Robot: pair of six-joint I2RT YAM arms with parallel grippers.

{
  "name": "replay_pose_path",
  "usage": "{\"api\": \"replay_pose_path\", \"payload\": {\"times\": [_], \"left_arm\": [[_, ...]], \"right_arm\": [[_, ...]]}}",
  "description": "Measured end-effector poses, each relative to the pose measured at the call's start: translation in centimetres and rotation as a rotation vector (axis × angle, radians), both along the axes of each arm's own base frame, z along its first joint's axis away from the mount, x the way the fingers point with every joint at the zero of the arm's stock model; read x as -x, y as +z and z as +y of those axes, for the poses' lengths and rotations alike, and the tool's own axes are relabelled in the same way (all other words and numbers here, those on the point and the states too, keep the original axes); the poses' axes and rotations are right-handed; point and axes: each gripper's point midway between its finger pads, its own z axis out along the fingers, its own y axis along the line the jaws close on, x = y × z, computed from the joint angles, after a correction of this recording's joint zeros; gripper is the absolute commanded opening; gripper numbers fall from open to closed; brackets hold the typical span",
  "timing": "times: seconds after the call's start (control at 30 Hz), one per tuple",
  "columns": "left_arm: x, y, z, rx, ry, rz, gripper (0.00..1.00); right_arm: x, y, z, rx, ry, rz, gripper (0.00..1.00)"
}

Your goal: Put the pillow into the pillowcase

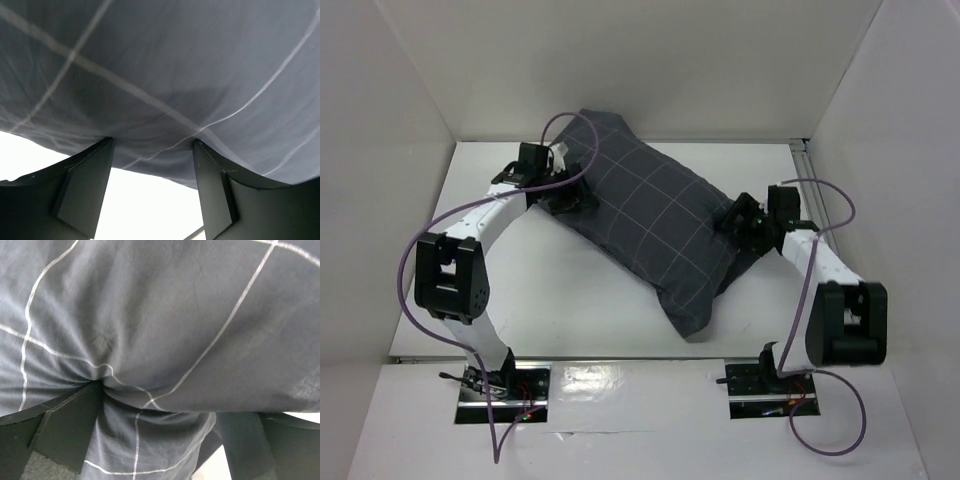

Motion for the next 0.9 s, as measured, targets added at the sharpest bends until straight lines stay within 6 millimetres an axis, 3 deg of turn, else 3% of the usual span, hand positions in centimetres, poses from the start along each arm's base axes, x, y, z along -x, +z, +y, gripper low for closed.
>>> {"api": "replay_pose_path", "payload": {"times": [0.13,0.23,0.27,0.3,0.43,0.53,0.6,0.67,0.7,0.83,0.9], "left_arm": [[1.3,-1.4,0.5,-0.020,0.015,0.010,0.77],[3.8,-1.5,0.4,-0.027,0.004,0.015,0.77],[4.6,-1.3,0.2,-0.027,-0.005,0.013,0.77],[5.3,-0.9,-0.2,-0.026,-0.017,0.005,0.77],[8.4,1.7,-3.1,-0.011,-0.107,-0.060,0.81],[10.1,4.3,-4.5,0.001,-0.153,-0.128,0.90],[10.6,6.4,-4.2,-0.008,-0.145,-0.174,0.94],[10.3,8.5,-3.4,-0.033,-0.114,-0.226,0.99],[9.9,10.7,-3.1,-0.038,-0.099,-0.283,0.99],[9.2,16.9,-1.9,-0.050,-0.042,-0.453,1.00],[9.4,18.7,-1.1,-0.056,-0.008,-0.506,1.00]], "right_arm": [[-4.9,-0.5,-0.3,0.029,0.029,0.001,0.99],[-9.9,1.1,-1.6,0.104,0.017,-0.063,0.99],[-12.4,2.0,-2.5,0.136,0.000,-0.102,0.99],[-13.1,2.3,-2.7,0.145,-0.005,-0.115,0.99],[-19.1,4.5,-4.8,0.178,-0.033,-0.179,0.99],[-21.5,6.5,-5.7,0.187,-0.041,-0.229,0.99],[-21.0,7.4,-5.9,0.197,-0.047,-0.238,0.99],[-19.3,8.6,-6.1,0.223,-0.067,-0.243,0.99],[-17.9,9.3,-6.3,0.245,-0.083,-0.238,0.99],[-12.4,15.1,-7.0,0.349,-0.163,-0.300,0.99],[-10.0,18.2,-7.7,0.397,-0.213,-0.349,0.99]]}}
